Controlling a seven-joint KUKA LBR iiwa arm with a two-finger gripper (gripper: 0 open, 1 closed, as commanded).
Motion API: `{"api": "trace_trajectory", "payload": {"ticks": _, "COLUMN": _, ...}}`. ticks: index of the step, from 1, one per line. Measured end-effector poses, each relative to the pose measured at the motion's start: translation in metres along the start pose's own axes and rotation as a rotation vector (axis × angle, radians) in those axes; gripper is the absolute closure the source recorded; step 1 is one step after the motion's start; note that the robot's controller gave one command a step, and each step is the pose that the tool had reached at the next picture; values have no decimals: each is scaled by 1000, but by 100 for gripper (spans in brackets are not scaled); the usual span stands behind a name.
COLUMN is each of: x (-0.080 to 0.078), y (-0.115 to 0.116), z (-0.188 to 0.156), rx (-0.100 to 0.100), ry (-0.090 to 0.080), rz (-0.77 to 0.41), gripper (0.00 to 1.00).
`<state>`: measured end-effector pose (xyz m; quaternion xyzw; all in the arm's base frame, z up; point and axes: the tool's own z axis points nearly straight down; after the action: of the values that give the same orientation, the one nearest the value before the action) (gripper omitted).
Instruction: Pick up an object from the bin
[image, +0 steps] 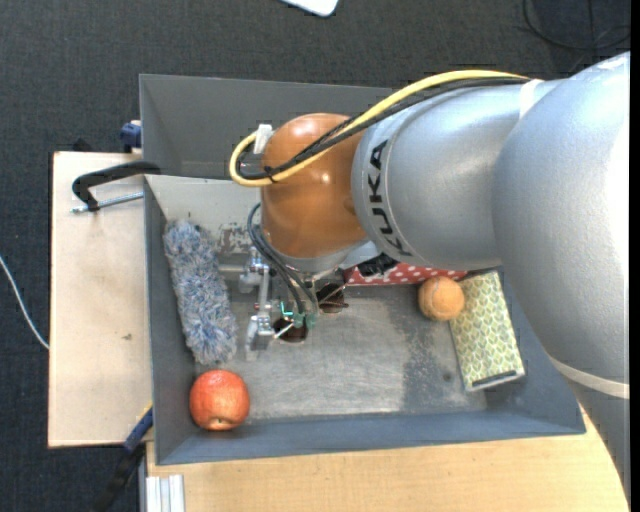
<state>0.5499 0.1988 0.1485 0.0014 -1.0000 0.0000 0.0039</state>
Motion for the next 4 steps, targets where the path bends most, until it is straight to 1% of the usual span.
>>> {"api": "trace_trajectory", "payload": {"ticks": 1, "x": -2, "y": -1, "z": -5, "rx": -2, "ry": -8, "rz": 2, "gripper": 0}}
{"api": "trace_trajectory", "payload": {"ticks": 2, "x": -9, "y": -28, "z": 7, "rx": -3, "ry": -9, "rz": -72, "gripper": 0}}
{"api": "trace_trajectory", "payload": {"ticks": 3, "x": -10, "y": -54, "z": 45, "rx": 1, "ry": -11, "rz": -99, "gripper": 0}}
{"api": "trace_trajectory", "payload": {"ticks": 4, "x": 14, "y": -83, "z": 29, "rx": 1, "ry": 5, "rz": -128, "gripper": 0}}
